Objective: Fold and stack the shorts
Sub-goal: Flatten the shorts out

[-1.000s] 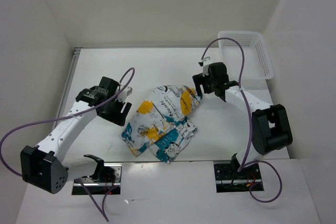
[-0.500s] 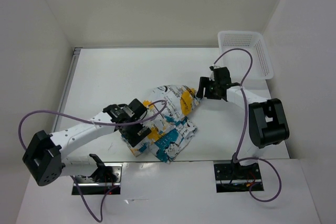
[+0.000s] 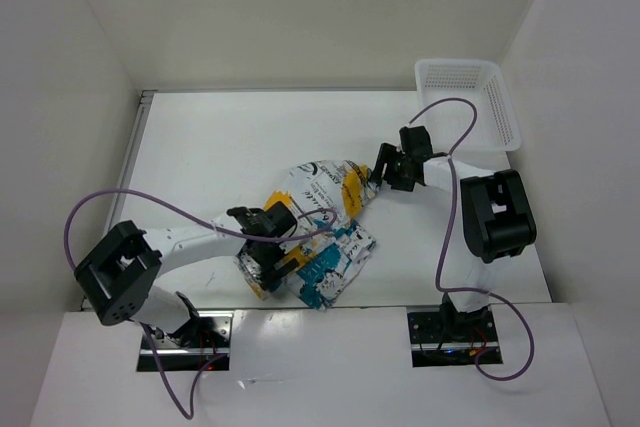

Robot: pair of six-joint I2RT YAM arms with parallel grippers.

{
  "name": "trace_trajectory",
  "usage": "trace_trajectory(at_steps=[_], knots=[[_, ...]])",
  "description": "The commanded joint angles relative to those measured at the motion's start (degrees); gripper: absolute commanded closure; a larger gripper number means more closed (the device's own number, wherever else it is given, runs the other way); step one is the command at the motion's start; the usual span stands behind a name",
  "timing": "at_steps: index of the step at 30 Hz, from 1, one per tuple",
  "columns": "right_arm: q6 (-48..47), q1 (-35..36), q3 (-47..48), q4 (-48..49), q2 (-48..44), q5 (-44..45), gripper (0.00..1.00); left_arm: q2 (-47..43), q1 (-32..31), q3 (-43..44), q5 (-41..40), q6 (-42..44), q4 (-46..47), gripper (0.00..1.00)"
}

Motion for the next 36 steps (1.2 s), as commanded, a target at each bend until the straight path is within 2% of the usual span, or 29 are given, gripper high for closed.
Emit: trace_trajectory(at_steps=[1, 4, 7, 10, 12, 18, 21, 24, 25, 26, 28, 30, 33, 34, 36], knots=[[2.6, -0.4, 1.5, 1.2, 1.6, 1.1, 0.25, -0.4, -0.5, 2.8, 4.8, 0.2, -2.3, 0.02], [2.6, -0.4, 2.7, 0.6, 2.1, 1.1, 0.25, -0.4, -1.6, 5.6, 5.4, 0.2, -5.4, 0.03], [2.0, -0.4, 3.3, 0.6, 2.1, 2.4, 0.27, -4.5, -2.2, 8.5, 6.0, 0.2, -6.7, 0.03], [1.9, -0.4, 2.7, 0.0, 2.1, 2.4, 0.28, -9.1, -4.5, 8.1, 5.2, 0.2, -7.2, 0.02], [1.9, 0.1, 1.3, 0.0, 1.0, 3.0, 0.28, -9.2, -6.4, 5.7, 5.2, 0.2, -7.2, 0.02], [-0.4, 0.1, -0.1, 0.6, 0.3, 6.2, 0.28, -1.9, -6.5, 2.8, 9.8, 0.2, -3.8, 0.03], [-1.1, 0.1, 0.4, 0.6, 0.3, 7.7, 0.28, 2.5, -7.0, -0.4, 5.8, 0.2, 1.5, 0.07], [-1.7, 0.1, 1.0, 0.6, 0.3, 7.7, 0.28, 3.1, -7.0, -0.4, 2.8, 0.2, 4.5, 0.13], [-1.2, 0.1, 1.0, 0.6, 0.3, 7.7, 0.28, 3.1, -7.0, -0.4, 2.3, 0.2, 5.1, 0.17], [-1.2, 0.1, 1.0, 1.2, 0.3, 7.7, 0.28, 3.1, -7.0, -1.0, 1.4, 0.2, 5.1, 0.27], [-1.2, 0.1, 1.0, 1.2, 0.8, 7.7, 0.29, 3.7, -7.0, -1.1, 1.4, 0.2, 5.6, 0.39], [-1.2, 0.1, 1.0, 1.8, 1.4, 7.7, 0.35, 4.2, -7.0, -1.1, 1.4, 0.2, 5.6, 0.49], [-1.2, 0.1, 1.0, 2.3, 2.0, 7.1, 0.42, 5.6, -7.0, -0.5, 1.4, 0.2, 5.1, 0.57], [-1.2, 0.1, 1.0, 2.3, 2.0, 7.1, 0.54, 5.6, -7.0, 0.0, 1.4, 0.2, 5.1, 0.69], [-1.2, 0.1, 1.0, 2.3, 2.0, 7.1, 0.66, 5.6, -7.0, 0.0, 1.9, 0.2, 5.1, 0.85]])
